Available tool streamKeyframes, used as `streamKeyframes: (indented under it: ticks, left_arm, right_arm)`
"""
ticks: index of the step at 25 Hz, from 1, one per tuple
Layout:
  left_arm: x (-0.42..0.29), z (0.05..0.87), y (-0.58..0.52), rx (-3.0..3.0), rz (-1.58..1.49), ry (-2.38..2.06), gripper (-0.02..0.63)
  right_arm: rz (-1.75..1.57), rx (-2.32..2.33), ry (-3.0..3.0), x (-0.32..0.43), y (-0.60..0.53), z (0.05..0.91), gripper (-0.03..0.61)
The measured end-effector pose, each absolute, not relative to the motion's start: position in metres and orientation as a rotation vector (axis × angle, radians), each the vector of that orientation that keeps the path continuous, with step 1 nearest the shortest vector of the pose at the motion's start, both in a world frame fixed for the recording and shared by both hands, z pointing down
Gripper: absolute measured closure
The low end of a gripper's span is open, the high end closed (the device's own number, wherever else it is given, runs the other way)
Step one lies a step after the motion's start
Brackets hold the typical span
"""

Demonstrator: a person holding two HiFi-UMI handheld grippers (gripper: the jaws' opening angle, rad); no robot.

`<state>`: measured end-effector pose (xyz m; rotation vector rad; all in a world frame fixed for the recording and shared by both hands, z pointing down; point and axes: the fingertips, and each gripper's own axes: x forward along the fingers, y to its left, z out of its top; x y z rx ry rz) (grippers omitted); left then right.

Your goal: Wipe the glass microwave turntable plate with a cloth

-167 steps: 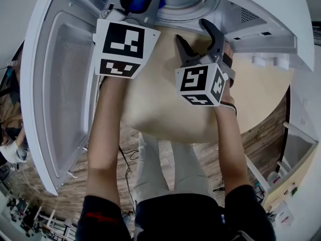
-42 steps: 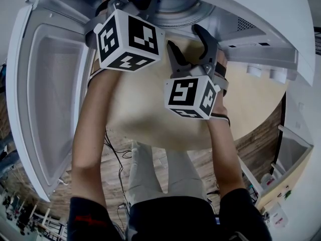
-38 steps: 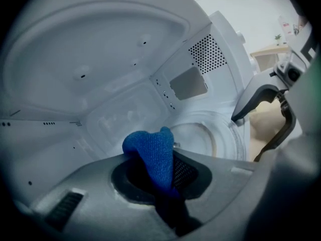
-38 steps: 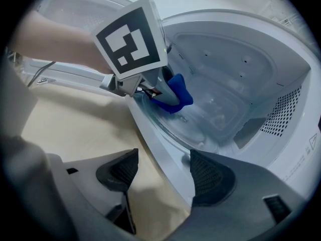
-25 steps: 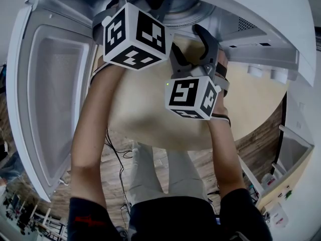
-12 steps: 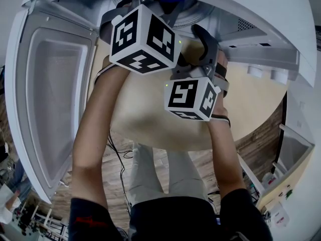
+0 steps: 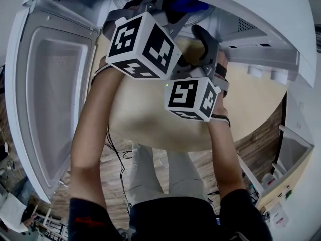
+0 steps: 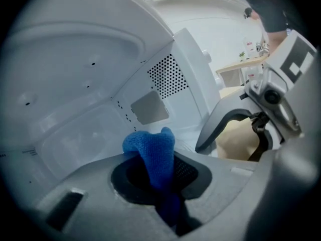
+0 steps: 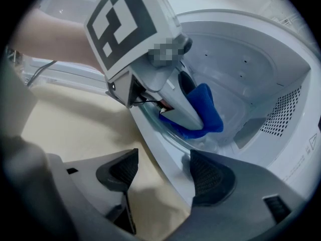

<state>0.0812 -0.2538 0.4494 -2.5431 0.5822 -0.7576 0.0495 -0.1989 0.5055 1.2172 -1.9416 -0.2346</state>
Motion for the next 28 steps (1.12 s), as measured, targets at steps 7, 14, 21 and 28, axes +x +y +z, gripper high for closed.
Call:
streamKeyframes:
  ticks: [7,14,21,28]
  left_arm:
    - [0.084,0.449,-0.247,-2.539,-0.731,0.53,0.56]
    - [0.081,0.448,-0.25,-2.557,-0.724,0.569,0.56]
    - [0.075,0.448,-0.254,-2.552,-0.718,0.615,0.56]
    - [0.069,0.448,-0.256,-2.54,-0.711,0.649,0.56]
  right_arm:
    - [-0.235,1.217,-1.942,0.05,-0.199,0.505,0.287]
    - [-0.234,1.217,-1.944,0.049,-0.199,0.505,0.287]
    - [-0.233,1.217,-1.944,0.049,-0.199,0.505,0.287]
    - [-0.235,1.217,-1.943,0.049,-0.199,0.505,0.287]
